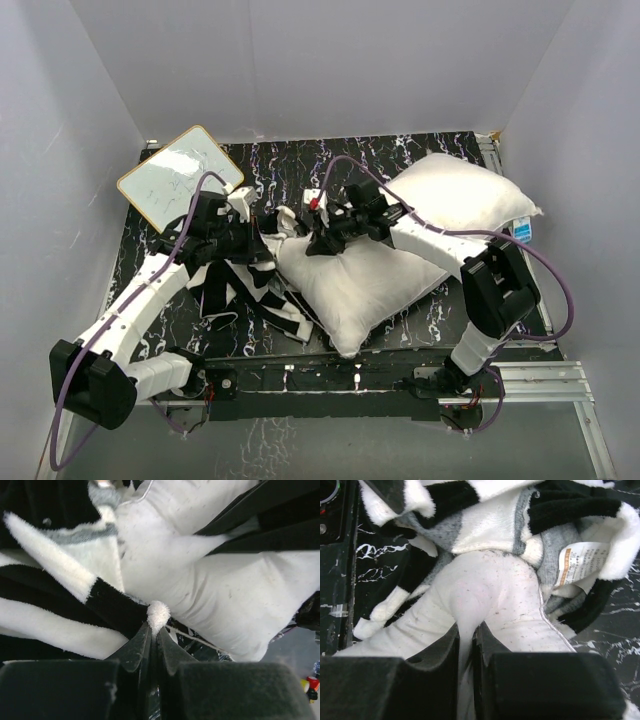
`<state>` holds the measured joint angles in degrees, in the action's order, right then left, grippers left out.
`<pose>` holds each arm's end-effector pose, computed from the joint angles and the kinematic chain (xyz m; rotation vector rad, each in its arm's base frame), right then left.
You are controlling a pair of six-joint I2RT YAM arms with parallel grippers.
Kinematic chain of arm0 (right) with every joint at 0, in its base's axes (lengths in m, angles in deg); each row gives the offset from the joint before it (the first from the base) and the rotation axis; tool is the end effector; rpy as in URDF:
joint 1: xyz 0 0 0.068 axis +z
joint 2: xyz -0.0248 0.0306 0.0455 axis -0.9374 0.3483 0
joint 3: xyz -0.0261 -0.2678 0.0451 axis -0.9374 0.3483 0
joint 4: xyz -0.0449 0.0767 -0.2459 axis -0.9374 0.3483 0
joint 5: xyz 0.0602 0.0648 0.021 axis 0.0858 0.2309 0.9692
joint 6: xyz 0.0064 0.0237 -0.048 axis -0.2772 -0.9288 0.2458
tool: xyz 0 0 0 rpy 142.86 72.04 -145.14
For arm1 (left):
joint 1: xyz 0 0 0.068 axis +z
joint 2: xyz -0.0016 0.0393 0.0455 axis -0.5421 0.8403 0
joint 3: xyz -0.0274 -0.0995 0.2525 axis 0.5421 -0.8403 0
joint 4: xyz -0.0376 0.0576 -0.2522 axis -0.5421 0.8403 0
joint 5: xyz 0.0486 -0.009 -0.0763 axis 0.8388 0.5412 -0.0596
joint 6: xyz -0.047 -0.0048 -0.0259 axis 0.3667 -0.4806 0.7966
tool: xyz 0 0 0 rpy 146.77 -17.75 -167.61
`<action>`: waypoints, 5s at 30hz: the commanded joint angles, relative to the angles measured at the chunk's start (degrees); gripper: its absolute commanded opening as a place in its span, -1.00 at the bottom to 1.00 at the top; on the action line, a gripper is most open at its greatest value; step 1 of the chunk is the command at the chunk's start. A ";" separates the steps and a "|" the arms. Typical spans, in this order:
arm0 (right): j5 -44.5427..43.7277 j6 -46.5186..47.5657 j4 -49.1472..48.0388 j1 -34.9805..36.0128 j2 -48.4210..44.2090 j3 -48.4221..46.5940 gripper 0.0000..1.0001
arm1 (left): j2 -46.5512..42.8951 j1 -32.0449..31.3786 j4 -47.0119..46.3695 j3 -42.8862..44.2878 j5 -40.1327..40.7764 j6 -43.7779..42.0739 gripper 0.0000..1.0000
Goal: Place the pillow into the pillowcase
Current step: Stuff the pillow into the pillowcase.
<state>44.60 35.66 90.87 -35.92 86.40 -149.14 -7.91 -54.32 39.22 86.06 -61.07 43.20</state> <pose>0.2891 0.2248 0.2474 -1.4466 1.6769 1.0389 0.2215 -0.1027 0.3035 0.2938 2.2948 -0.8388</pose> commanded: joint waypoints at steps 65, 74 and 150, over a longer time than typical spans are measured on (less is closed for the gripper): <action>16.34 24.45 25.22 -12.36 2.62 -28.63 0.99 | -15.09 -0.08 -35.06 -25.96 4.55 32.39 0.05; -1.87 59.28 38.31 -1.37 -5.43 -11.48 0.99 | -3.30 -3.98 -44.16 -25.11 15.22 35.05 0.15; -21.69 0.32 -4.33 3.67 8.10 -5.80 -0.84 | 0.59 -7.93 -14.74 4.68 -16.89 22.95 -0.99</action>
<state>25.72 39.58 92.14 -32.82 92.63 -158.74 -0.85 -60.84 24.77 85.14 -63.28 62.41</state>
